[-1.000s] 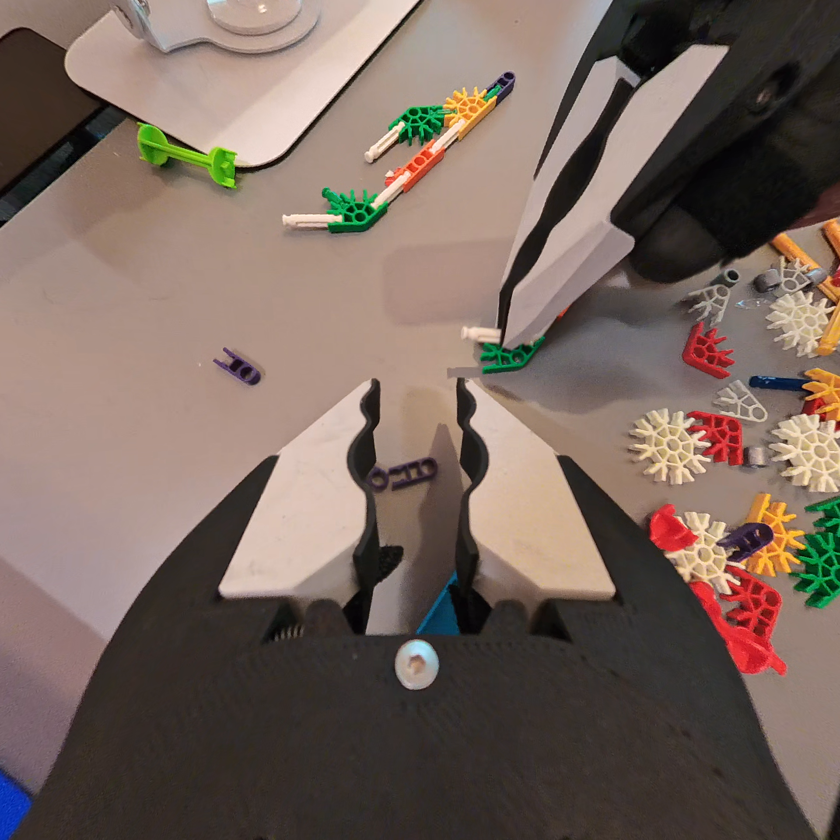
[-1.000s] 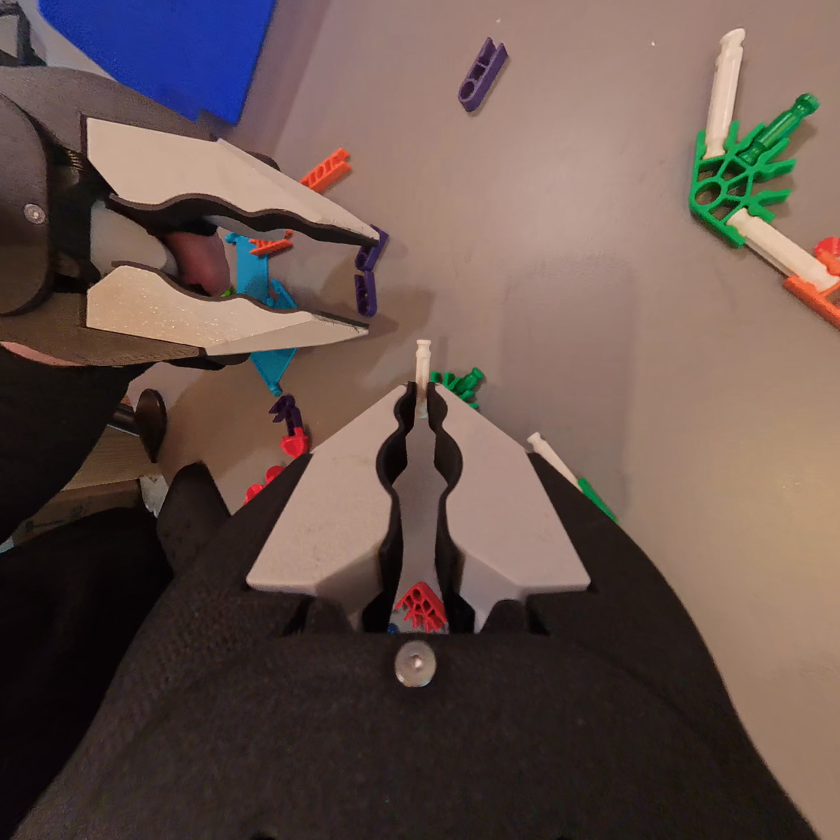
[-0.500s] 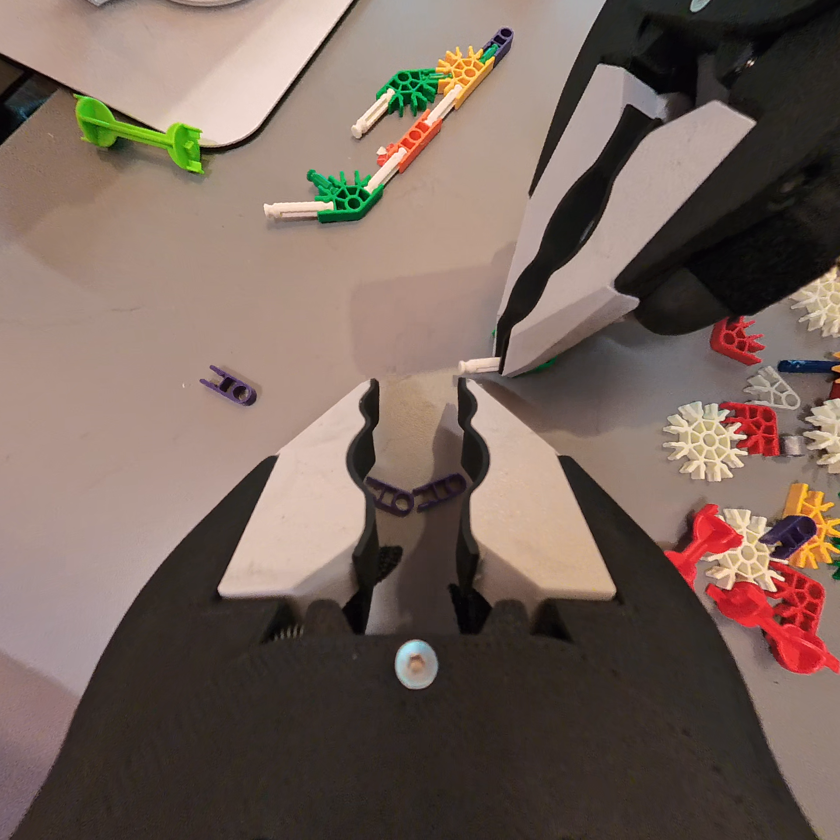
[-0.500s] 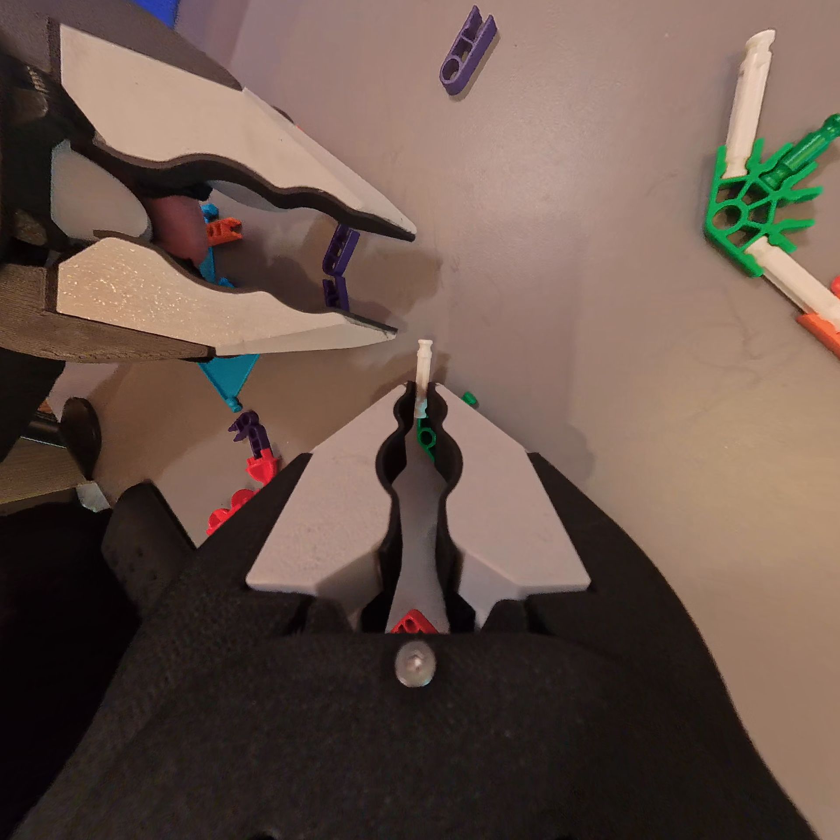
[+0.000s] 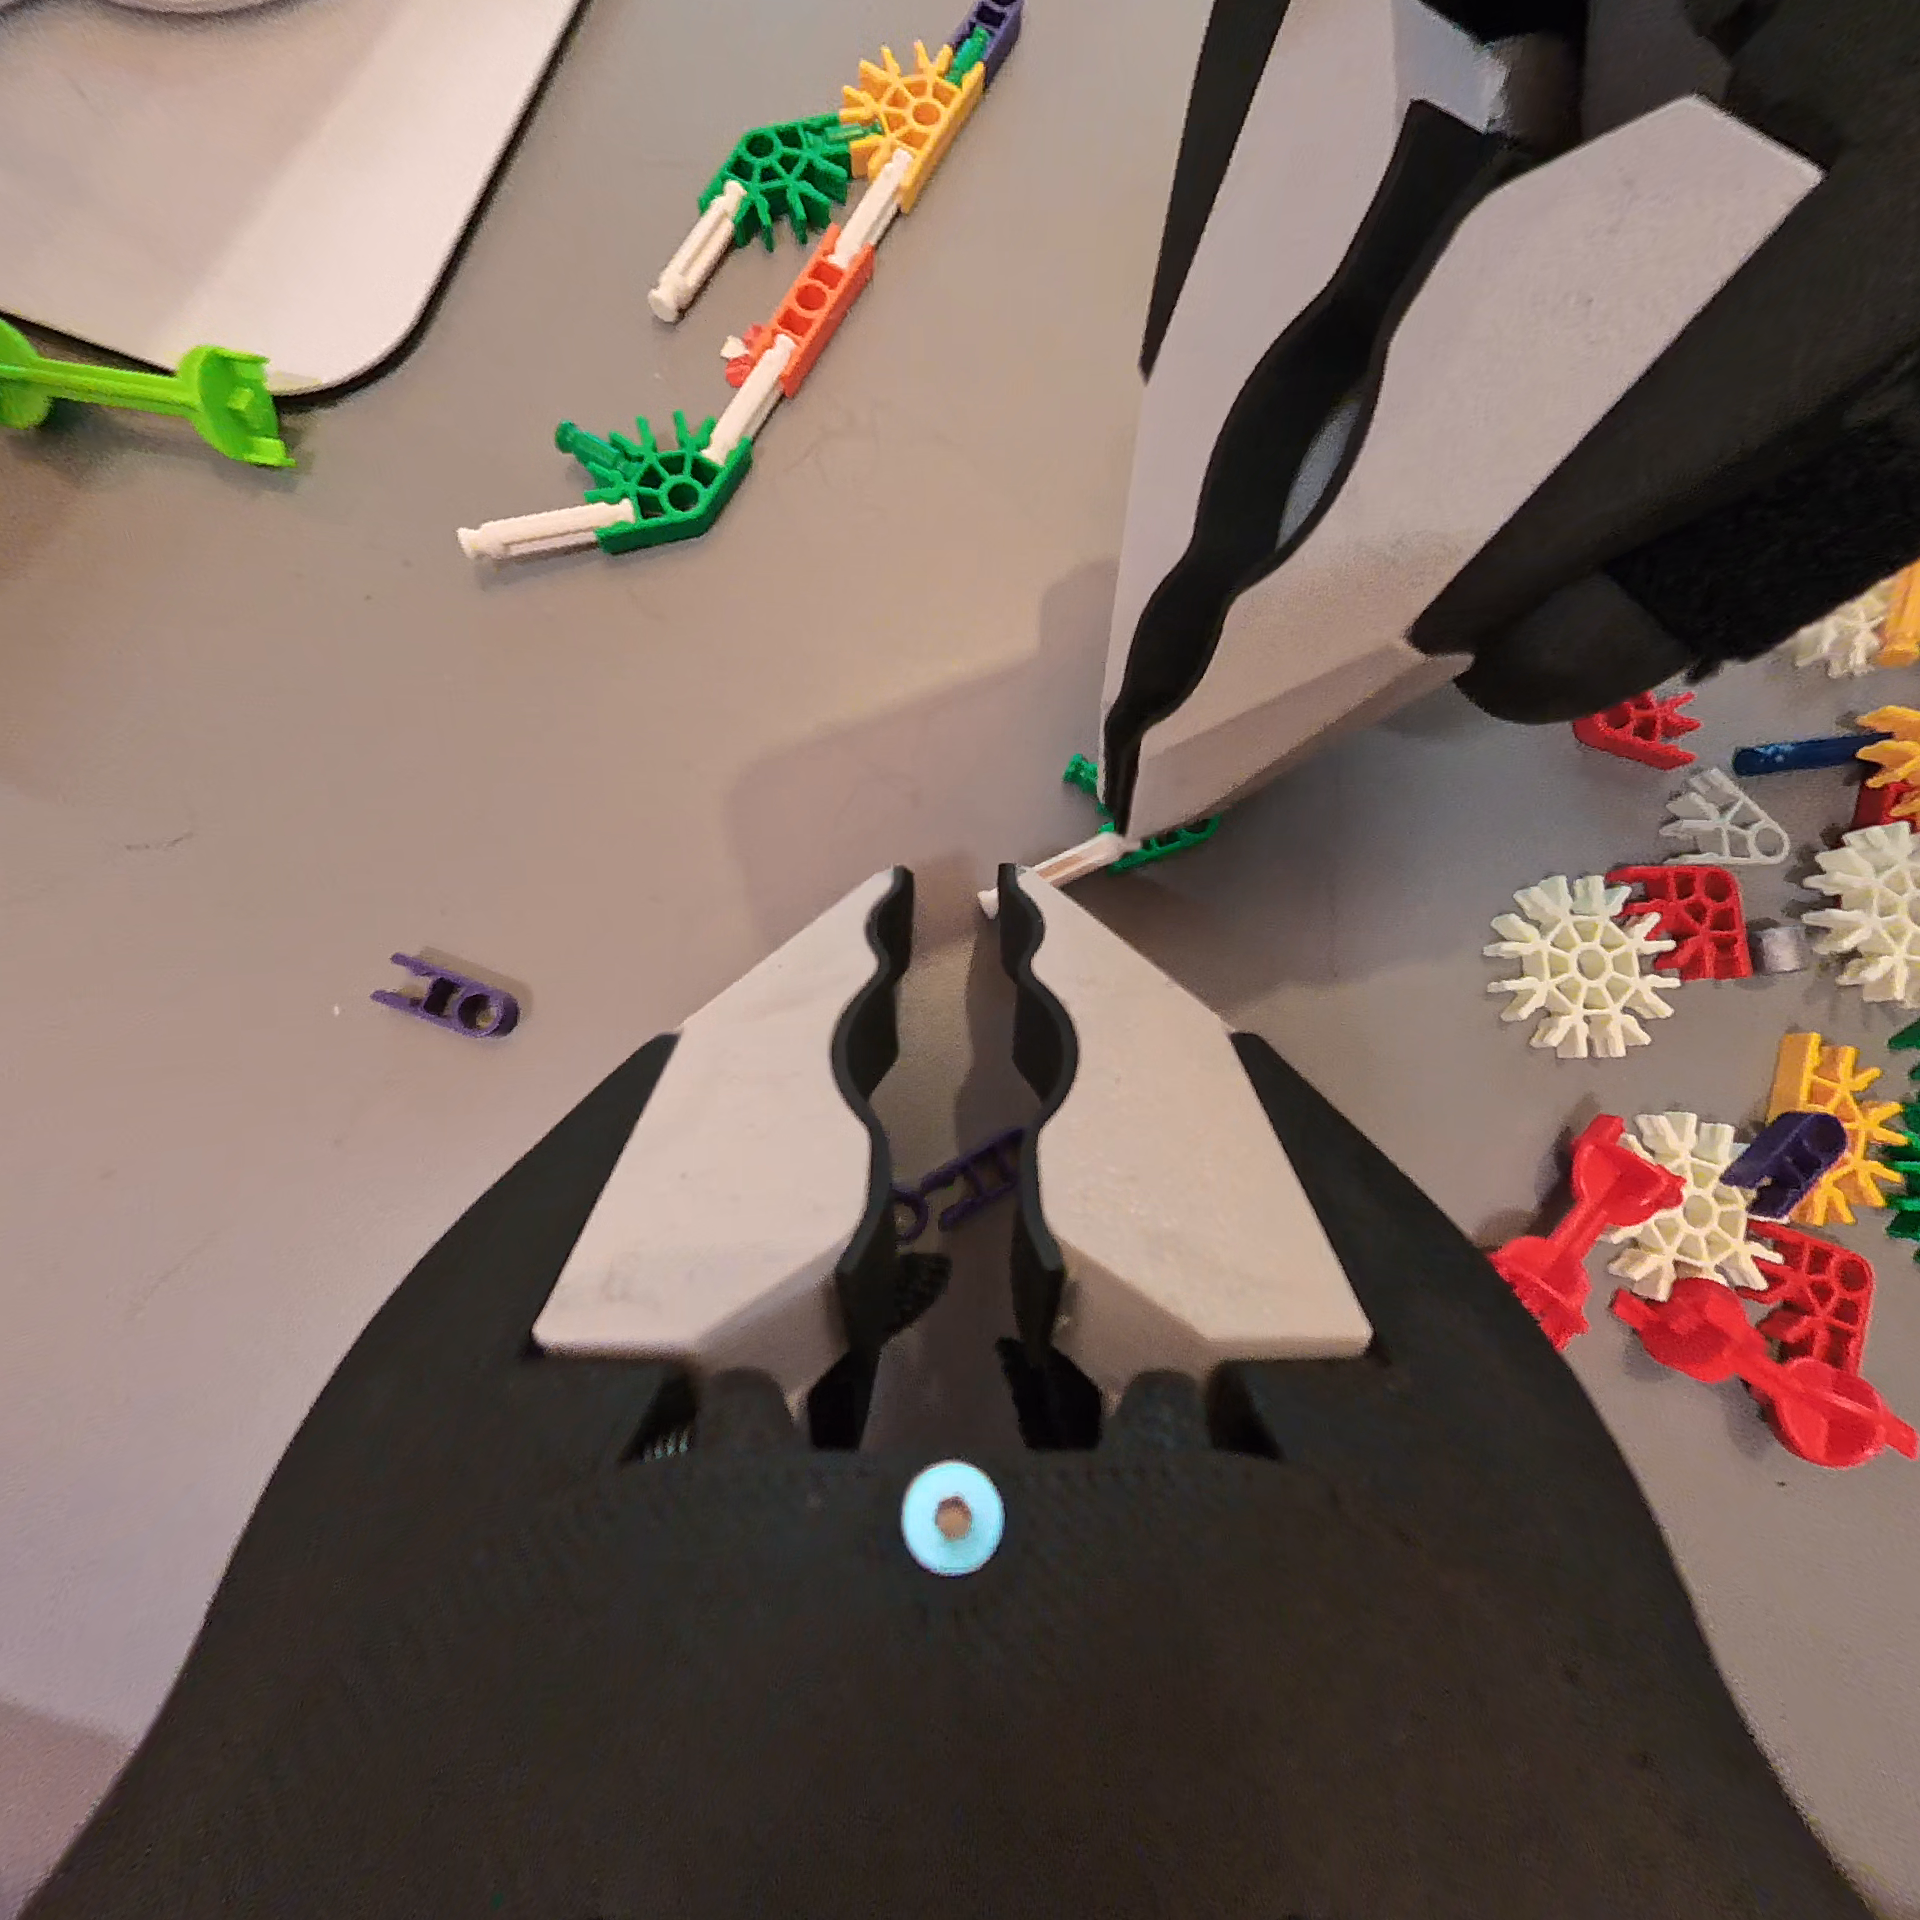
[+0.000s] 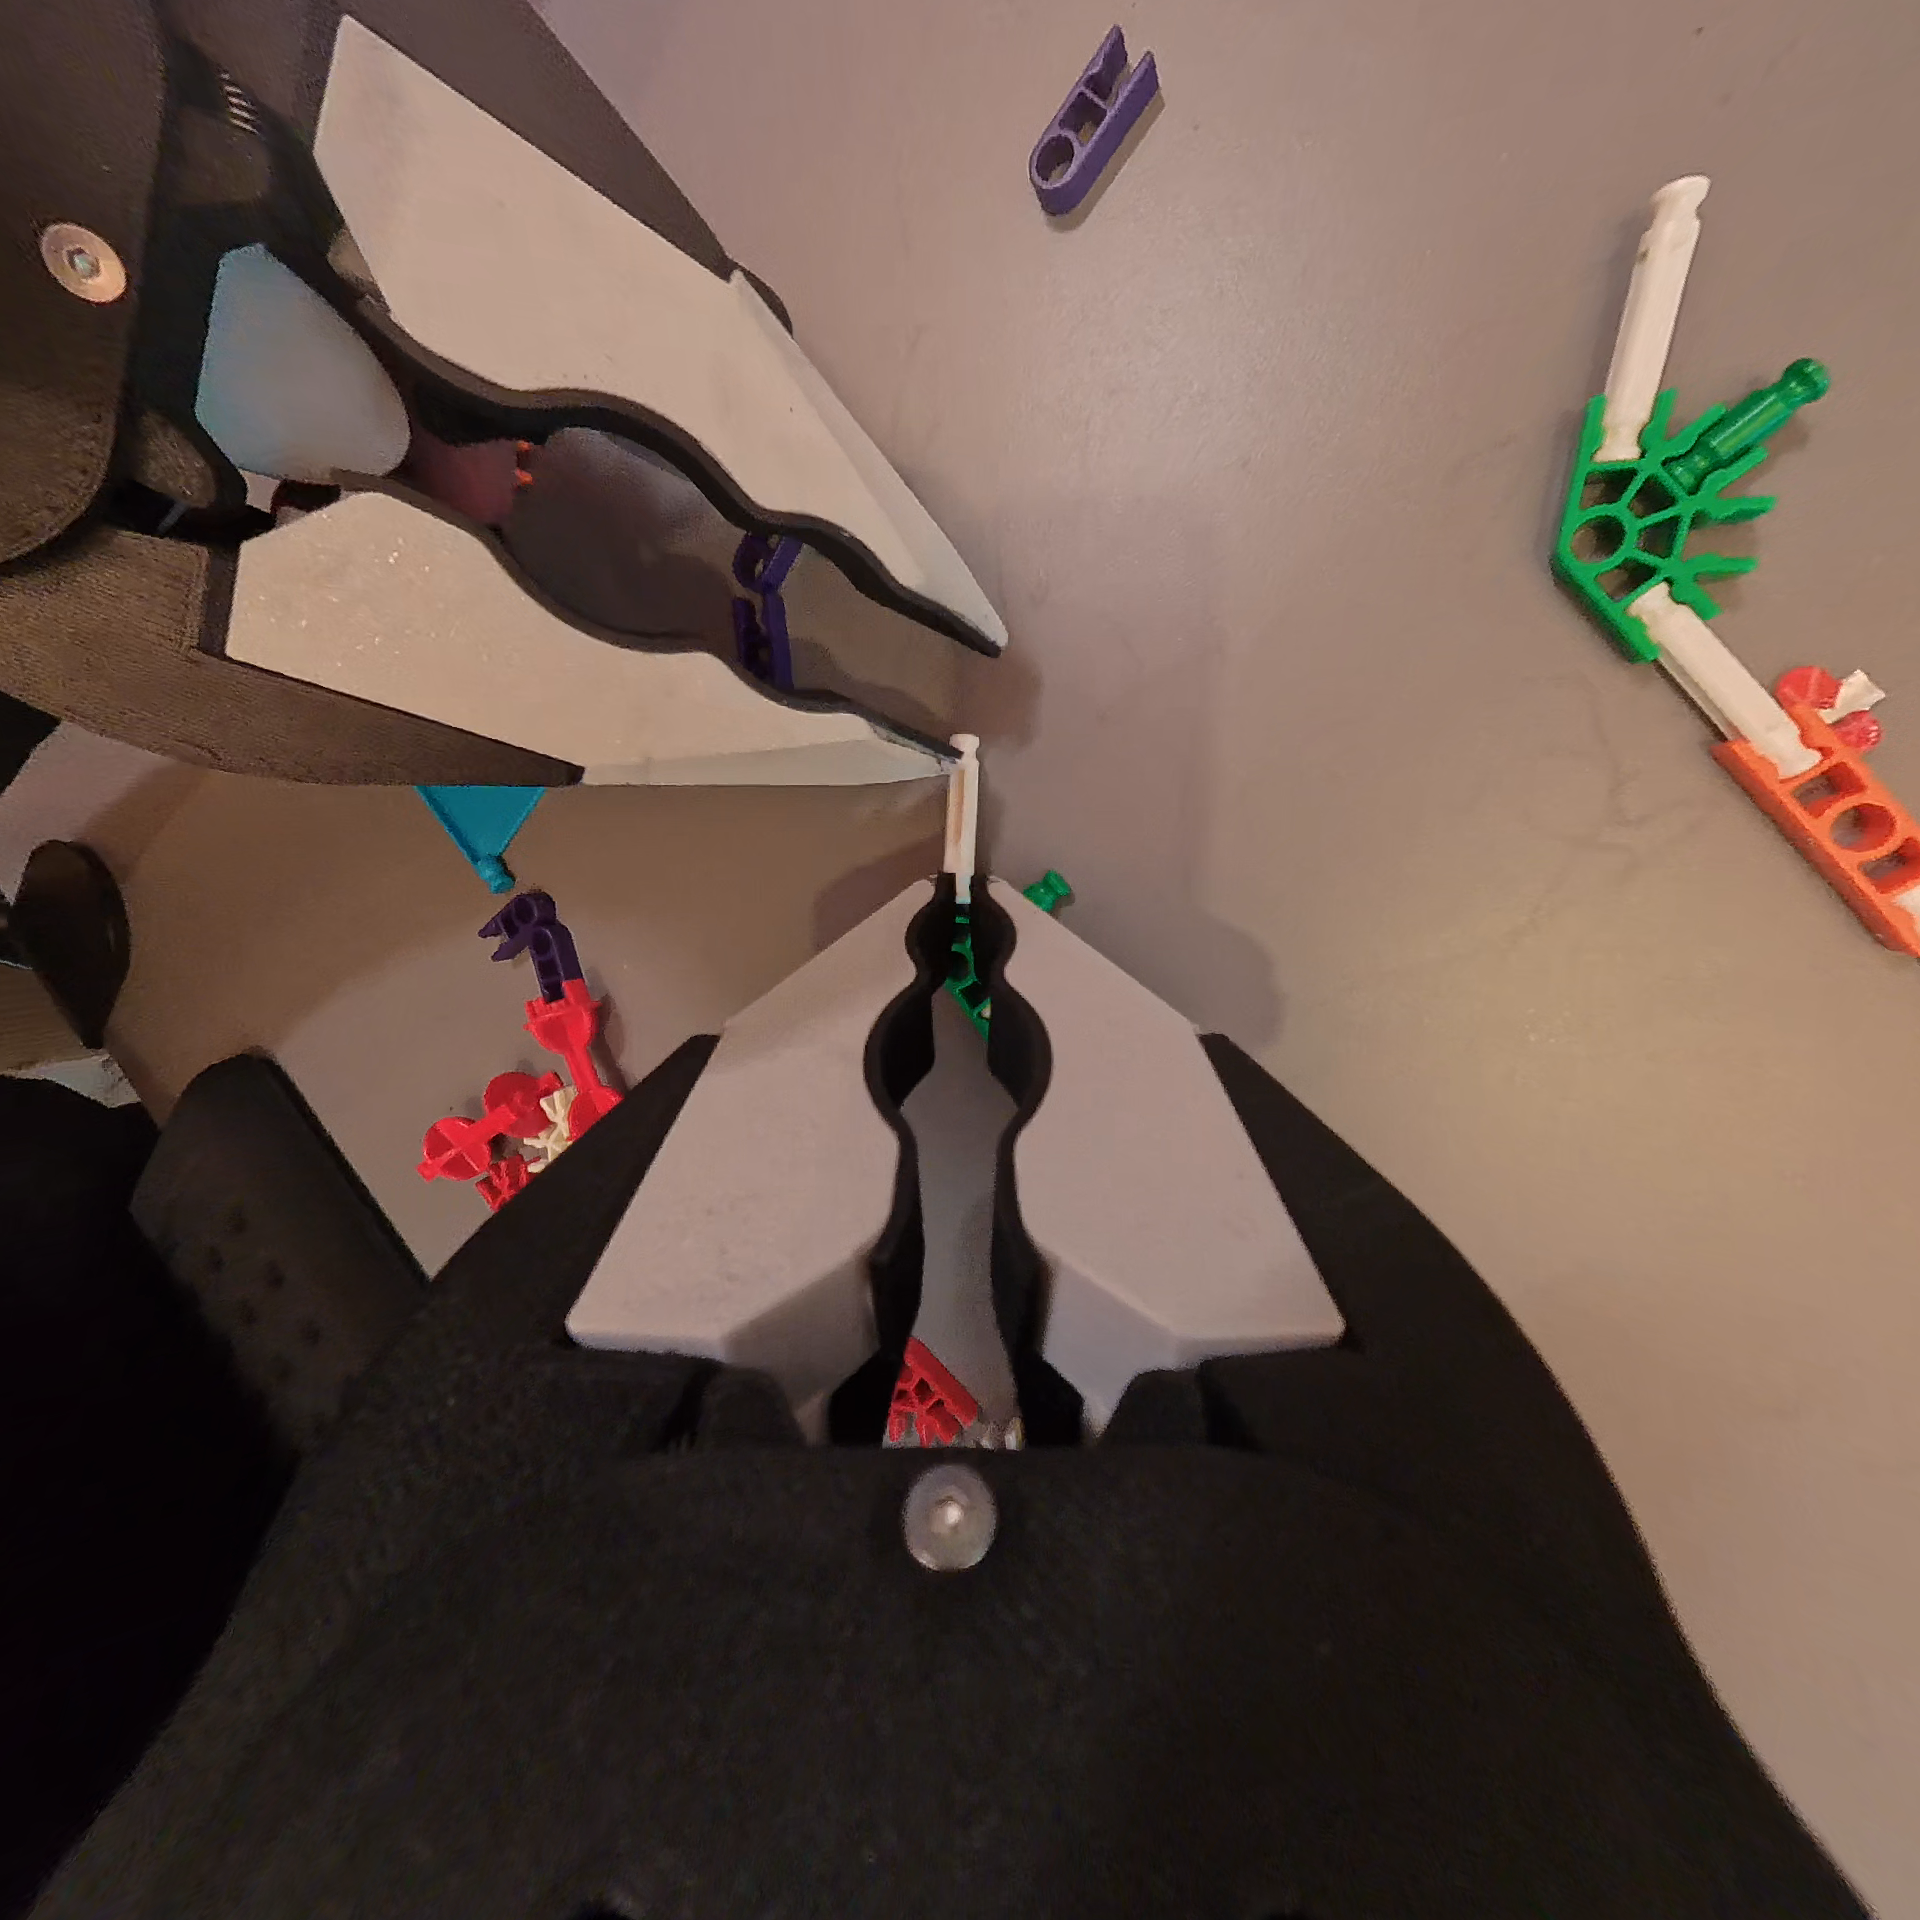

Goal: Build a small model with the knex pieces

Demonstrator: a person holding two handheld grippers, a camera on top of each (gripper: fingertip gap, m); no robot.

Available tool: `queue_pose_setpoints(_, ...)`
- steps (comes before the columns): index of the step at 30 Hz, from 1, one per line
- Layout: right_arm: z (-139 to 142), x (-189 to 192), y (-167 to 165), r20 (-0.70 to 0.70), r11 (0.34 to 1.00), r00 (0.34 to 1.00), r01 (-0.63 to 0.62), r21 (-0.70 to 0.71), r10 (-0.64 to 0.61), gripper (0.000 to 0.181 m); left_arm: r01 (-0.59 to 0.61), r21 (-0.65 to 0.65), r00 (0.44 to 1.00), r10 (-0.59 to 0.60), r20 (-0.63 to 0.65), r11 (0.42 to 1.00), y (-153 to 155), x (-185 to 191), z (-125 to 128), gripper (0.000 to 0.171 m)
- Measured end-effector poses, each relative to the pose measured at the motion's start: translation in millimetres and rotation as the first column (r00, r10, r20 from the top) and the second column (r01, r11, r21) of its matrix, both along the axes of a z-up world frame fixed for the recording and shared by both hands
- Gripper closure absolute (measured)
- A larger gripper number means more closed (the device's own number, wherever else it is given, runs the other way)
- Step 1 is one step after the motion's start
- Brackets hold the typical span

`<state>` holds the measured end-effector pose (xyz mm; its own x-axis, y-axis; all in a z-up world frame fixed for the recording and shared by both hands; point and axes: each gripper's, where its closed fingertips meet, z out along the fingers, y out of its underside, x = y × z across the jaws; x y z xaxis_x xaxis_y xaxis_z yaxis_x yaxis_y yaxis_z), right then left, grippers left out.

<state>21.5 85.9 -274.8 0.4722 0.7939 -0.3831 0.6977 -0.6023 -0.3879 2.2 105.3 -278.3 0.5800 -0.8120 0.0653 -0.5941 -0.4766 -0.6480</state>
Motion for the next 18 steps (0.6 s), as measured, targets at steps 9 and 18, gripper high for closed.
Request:
queue_pose_setpoints(9, 1.6, 0.7, -4.7, -0.036, 1.000, 0.999, 0.002, -0.007, -0.002, 0.179, 0.036, -0.034, 0.999, -0.035, 0.009, 0.999, -6.4, 7.5, -3.9, 0.169)
queue_pose_setpoints(18, -6.8, 16.3, -14.4, 0.049, 0.992, 0.997, -0.061, 0.108, 0.056, 0.181, 0.024, -0.051, 0.999, -0.022, 0.028, 0.998, -8.2, 9.6, -4.1, 0.171)
